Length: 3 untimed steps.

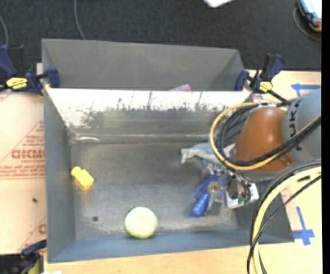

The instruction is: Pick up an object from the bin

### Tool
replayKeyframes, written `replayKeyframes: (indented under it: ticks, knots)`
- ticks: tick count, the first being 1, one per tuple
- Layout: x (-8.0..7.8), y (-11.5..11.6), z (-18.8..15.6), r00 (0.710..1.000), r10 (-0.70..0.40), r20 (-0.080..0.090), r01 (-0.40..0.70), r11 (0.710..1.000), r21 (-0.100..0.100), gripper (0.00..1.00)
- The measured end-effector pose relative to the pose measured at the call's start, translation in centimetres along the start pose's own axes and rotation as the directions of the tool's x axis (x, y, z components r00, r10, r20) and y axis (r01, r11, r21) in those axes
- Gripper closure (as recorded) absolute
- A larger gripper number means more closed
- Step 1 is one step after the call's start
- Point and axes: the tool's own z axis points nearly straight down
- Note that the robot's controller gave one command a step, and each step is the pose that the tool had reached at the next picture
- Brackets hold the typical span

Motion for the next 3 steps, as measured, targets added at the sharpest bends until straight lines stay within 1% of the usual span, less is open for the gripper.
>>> replayKeyframes:
  ticks: [1, 2, 3]
  knots:
    - [0.11, 2.11, 0.0, 0.998, -0.067, -0.001, 0.067, 0.998, 0.0, 0.0]
    - [0.1, 2.09, 0.01, 0.998, -0.067, -0.001, 0.067, 0.998, 0.001, 1.0]
    - [0.1, 2.09, 0.01, 0.998, -0.067, -0.001, 0.067, 0.998, 0.001, 1.0]
